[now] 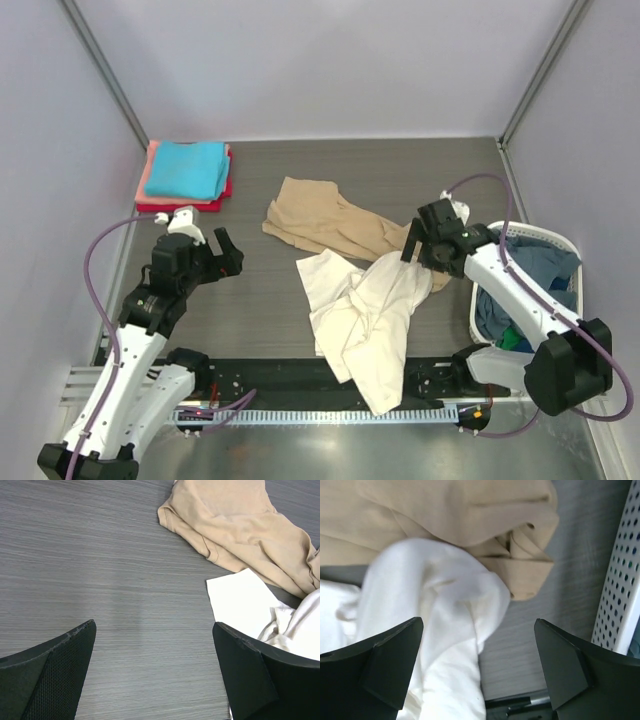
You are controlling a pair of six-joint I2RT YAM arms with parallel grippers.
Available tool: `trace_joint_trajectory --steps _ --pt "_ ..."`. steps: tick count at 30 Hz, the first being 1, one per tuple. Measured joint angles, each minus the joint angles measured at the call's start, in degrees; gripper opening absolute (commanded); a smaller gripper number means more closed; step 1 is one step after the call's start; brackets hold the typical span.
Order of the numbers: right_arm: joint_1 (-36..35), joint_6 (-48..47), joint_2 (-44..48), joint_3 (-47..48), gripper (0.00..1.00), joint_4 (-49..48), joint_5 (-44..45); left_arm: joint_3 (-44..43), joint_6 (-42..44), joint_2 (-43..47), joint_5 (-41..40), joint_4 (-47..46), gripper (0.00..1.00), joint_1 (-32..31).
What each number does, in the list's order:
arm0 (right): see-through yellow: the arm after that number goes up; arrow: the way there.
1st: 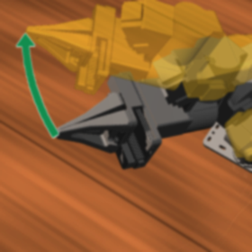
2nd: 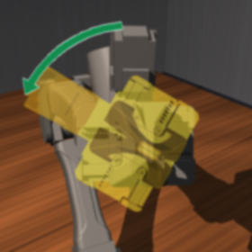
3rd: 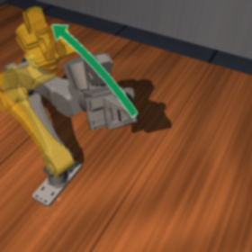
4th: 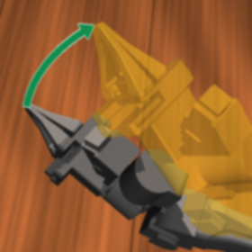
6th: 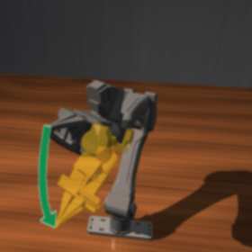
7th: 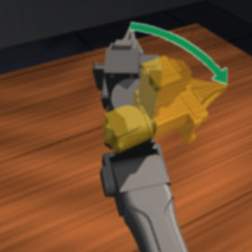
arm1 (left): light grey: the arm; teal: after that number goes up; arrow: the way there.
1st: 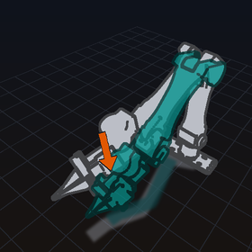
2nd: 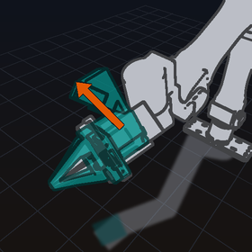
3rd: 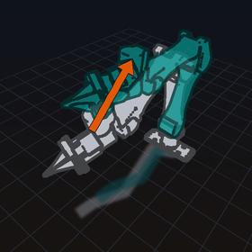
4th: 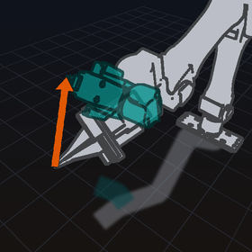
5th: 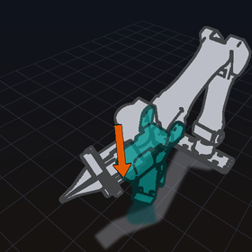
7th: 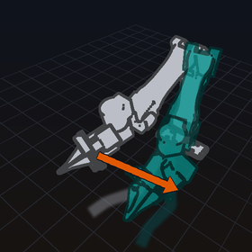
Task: Fold and stack the t-shirts
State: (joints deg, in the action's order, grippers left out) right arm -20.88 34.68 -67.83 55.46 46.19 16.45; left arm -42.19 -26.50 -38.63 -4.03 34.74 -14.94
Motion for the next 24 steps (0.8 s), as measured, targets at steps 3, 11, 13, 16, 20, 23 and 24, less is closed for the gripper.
trace_joint_trajectory --steps 3,11,13,16,20,23,24 --pt "-0.35 0.5 1.01 -3.41 1.0 2.25 -0.66 0.0 -0.02 -0.11 0.17 0.02 1.0 0.0" --pt "-16.0 5.14 3.87 2.67 1.0 -1.88 -4.61 0.0 -0.02 -0.39 0.17 0.07 1.0 0.0" --pt "-21.31 7.69 0.2 0.92 1.0 -3.43 -4.79 0.0 0.0 -0.39 0.15 0.09 1.0 0.0" --pt "-26.64 10.69 -7.28 -3.52 1.0 -5.92 -5.73 0.0 -0.02 -0.33 0.11 0.11 1.0 0.0" --pt "-28.02 12.37 -14.29 -8.02 0.71 -8.17 -6.6 0.0 0.0 -0.31 0.11 0.26 1.0 0.0" --pt "-27.96 11.41 -15.19 -7.78 0.02 -8.46 -5.84 0.0 -0.02 -0.31 0.11 0.28 1.0 0.0" --pt "-27.8 11.28 -15.15 -7.06 0.01 -7.87 -5.31 0.0 -0.02 -0.31 0.11 0.28 1.0 0.0"
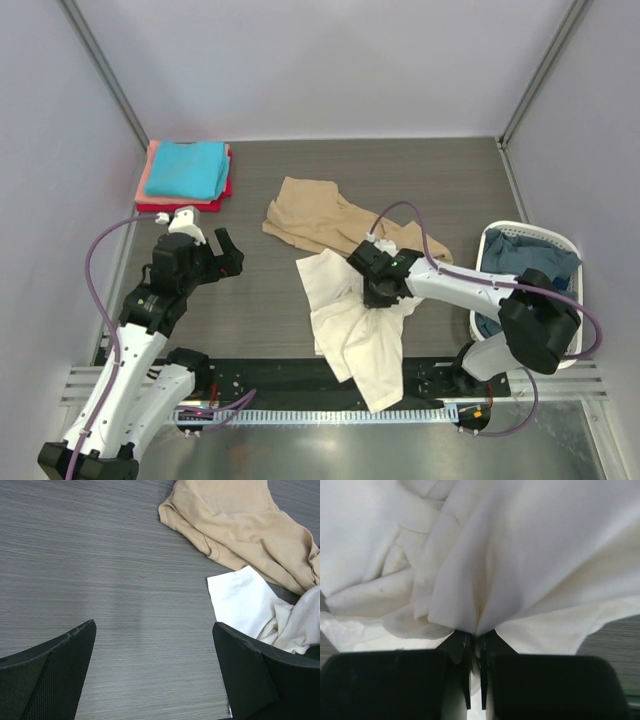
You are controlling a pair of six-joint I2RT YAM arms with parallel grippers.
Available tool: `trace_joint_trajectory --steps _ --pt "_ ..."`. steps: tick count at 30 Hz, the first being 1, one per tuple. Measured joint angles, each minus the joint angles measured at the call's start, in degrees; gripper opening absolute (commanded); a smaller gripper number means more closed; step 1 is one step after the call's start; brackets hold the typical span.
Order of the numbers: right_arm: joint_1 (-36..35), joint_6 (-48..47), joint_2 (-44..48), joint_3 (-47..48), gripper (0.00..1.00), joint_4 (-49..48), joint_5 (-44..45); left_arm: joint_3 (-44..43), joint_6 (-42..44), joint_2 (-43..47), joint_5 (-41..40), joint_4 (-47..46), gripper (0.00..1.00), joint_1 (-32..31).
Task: Fold and stack the t-shirts
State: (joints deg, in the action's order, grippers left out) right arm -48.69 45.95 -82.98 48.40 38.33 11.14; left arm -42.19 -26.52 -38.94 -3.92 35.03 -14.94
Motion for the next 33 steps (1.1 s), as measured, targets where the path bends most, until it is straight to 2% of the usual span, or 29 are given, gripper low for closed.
trace_joint_trajectory --steps 5,8,11,15,17,22,29,33 --pt "3.72 -1.86 4.76 10.23 0.01 7.76 7.52 0.0 0.02 0.0 0.0 0.0 1.0 0.0" --pt "10.8 -3.41 13.27 22.23 0.01 13.99 15.23 0.0 0.02 0.0 0.0 0.02 1.0 0.0" --pt "17.25 -5.53 21.05 38.49 0.01 18.97 25.73 0.0 0.02 -0.02 0.02 0.02 1.0 0.0" --pt "17.9 -7.76 26.05 56.43 0.01 23.1 36.33 0.0 0.02 -0.07 0.04 0.02 1.0 0.0" --pt "17.97 -8.41 28.39 61.29 0.01 24.76 40.85 0.0 0.02 -0.07 0.04 0.02 1.0 0.0" --pt "18.05 -9.22 31.91 62.86 0.01 30.42 49.31 0.0 0.02 -0.07 0.07 0.02 1.0 0.0" --pt "18.05 -10.49 31.8 61.18 0.01 34.75 54.82 0.0 0.02 -0.35 0.13 0.02 1.0 0.0" --pt "17.86 -9.62 34.93 55.45 0.01 34.53 56.96 0.0 0.02 -0.44 0.48 0.02 1.0 0.0"
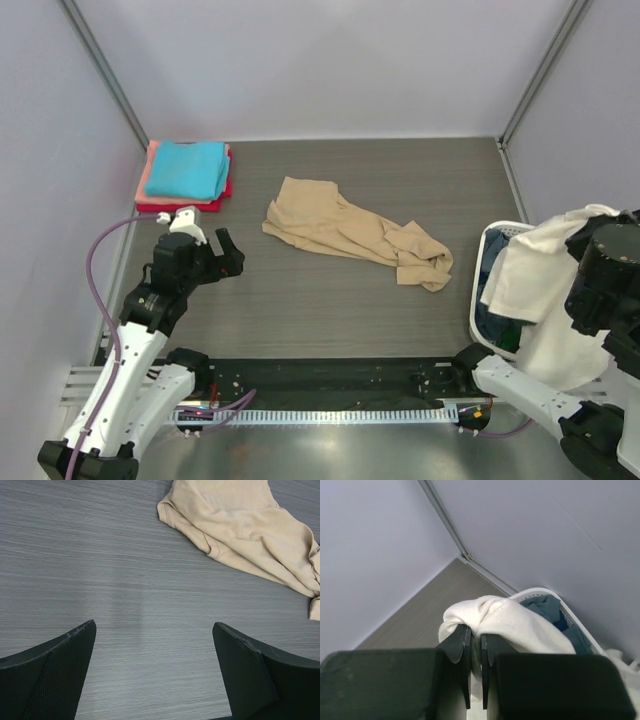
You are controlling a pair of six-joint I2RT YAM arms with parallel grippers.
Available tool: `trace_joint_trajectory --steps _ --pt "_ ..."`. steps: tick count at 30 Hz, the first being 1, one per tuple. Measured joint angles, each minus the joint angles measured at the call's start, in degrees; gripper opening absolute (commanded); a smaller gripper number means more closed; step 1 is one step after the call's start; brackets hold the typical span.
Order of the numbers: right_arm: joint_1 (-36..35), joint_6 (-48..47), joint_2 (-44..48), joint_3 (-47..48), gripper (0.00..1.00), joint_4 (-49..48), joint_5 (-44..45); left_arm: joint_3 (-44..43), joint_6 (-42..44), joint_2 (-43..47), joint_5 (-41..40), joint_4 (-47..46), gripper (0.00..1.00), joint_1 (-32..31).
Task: Fold and stack the t-shirts
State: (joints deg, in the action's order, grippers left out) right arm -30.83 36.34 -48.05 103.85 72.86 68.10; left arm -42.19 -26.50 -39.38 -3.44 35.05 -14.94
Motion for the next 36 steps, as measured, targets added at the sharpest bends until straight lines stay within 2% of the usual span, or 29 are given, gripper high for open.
trace_joint_trajectory --steps 5,10,15,18,20,22,25,32,36 --pt "-1.99 2.47 3.45 -12.7 0.01 0.96 1.95 0.0 0.0 -0.37 0.24 0.0 1.0 0.0" --pt "-2.45 5.97 0.81 -22.27 0.01 1.49 3.21 0.0 0.0 -0.63 0.68 0.0 1.0 0.0" --pt "-2.47 5.81 -5.07 -19.23 0.01 1.99 6.27 0.0 0.0 -0.79 1.22 0.0 1.0 0.0" --pt "-0.04 -0.02 -9.86 -14.25 0.01 -0.5 7.43 0.0 0.0 -0.9 1.62 0.0 1.0 0.0" --pt "5.05 -6.71 -12.37 -12.7 0.01 -4.83 2.78 0.0 0.02 -0.87 1.77 0.0 1.0 0.0" --pt "15.17 -12.09 -15.54 -11.21 0.01 -8.57 -7.34 0.0 0.02 -0.85 1.84 0.0 1.0 0.0" --pt "28.26 -14.93 -19.85 -11.02 0.01 -11.96 -21.2 0.0 0.04 -0.76 1.88 0.0 1.0 0.0" --pt "56.22 -12.15 -23.87 -11.61 0.01 -15.47 -49.79 0.0 0.11 -0.26 2.03 0.0 1.0 0.0" --pt "64.76 -8.5 -21.38 -14.6 0.01 -17.62 -53.99 0.0 0.17 -0.26 2.14 0.0 1.0 0.0"
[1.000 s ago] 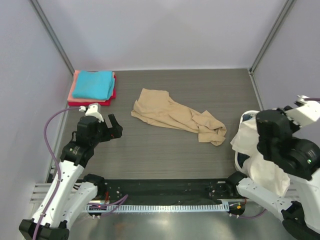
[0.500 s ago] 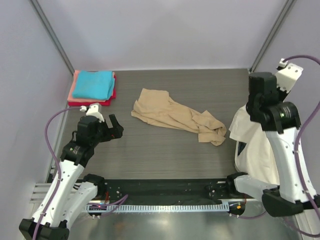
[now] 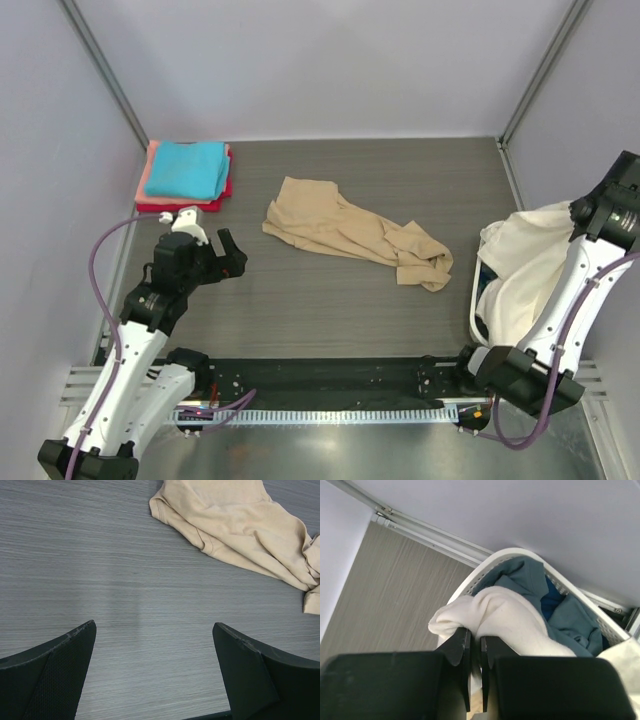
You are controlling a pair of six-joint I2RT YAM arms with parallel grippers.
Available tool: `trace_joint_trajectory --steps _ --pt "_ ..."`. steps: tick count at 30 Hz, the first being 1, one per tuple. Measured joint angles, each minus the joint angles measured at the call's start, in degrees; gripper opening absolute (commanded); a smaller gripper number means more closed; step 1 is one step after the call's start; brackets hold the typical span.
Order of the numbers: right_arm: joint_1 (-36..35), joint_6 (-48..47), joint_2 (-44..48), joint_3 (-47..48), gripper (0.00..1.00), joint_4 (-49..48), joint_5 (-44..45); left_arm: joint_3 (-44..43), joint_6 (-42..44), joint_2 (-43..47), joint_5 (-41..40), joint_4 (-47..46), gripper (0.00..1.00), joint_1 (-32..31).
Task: Fold and stack the t-shirts
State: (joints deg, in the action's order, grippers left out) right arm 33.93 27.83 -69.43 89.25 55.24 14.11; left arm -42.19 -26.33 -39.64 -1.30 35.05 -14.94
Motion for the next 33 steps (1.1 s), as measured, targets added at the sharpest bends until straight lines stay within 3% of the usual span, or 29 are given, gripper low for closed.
trace_joint_trajectory --steps 2,4,6,9,13,22,27,33 --pt "0.42 1.44 2.93 -2.51 0.01 -0.35 -0.31 0.0 0.0 0.0 0.04 0.0 1.0 0.0" --pt "0.13 2.73 7.13 -6.25 0.63 -1.53 -0.94 0.0 0.02 -0.11 0.35 -0.02 1.0 0.0" --pt "0.04 4.15 11.52 -10.47 0.99 -2.78 -1.33 0.0 0.02 -0.33 1.03 -0.02 1.0 0.0" --pt "0.17 5.29 14.36 -14.99 1.0 -3.04 -4.7 0.0 0.02 -0.79 1.81 -0.02 1.0 0.0" --pt "-1.51 6.84 10.75 -16.35 1.0 -6.6 -15.08 0.0 0.02 -1.62 2.12 -0.02 1.0 0.0" --pt "-34.16 6.69 3.08 -12.37 1.0 -8.57 -8.66 -4.55 -0.81 -11.82 5.68 -1.01 1.0 0.0" --pt "-42.71 6.25 -1.99 -13.68 1.0 -11.76 -7.21 -10.95 -3.34 -27.76 6.03 -5.55 1.0 -1.05" --pt "-48.09 4.07 -15.58 -16.22 0.98 -16.15 -8.22 -24.13 -5.35 -52.68 5.64 -11.45 0.92 -1.95"
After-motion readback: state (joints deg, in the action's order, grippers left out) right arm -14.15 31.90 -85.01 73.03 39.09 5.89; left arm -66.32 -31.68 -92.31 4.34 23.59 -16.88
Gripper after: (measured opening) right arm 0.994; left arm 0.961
